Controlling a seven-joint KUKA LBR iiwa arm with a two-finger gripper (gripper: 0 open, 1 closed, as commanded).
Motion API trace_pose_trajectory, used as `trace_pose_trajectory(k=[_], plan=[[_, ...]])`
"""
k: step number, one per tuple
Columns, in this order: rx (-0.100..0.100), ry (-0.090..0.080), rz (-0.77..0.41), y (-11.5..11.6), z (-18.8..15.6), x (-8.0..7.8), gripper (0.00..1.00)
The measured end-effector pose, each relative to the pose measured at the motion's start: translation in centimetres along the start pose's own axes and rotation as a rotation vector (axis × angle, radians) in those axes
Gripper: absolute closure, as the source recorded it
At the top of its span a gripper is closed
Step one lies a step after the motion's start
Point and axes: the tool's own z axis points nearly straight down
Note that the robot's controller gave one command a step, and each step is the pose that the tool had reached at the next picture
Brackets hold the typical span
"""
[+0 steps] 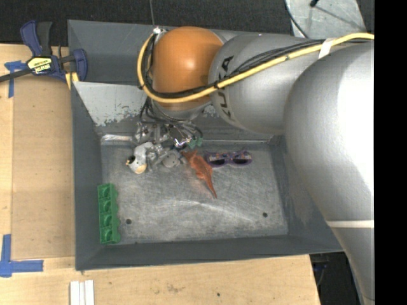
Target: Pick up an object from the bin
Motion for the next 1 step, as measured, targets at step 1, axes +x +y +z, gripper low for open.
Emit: trace_pose_trajectory(k=[1], plan=[[0.002,-0.008,0.001,-0.09,-3.38,-0.34,1.00]])
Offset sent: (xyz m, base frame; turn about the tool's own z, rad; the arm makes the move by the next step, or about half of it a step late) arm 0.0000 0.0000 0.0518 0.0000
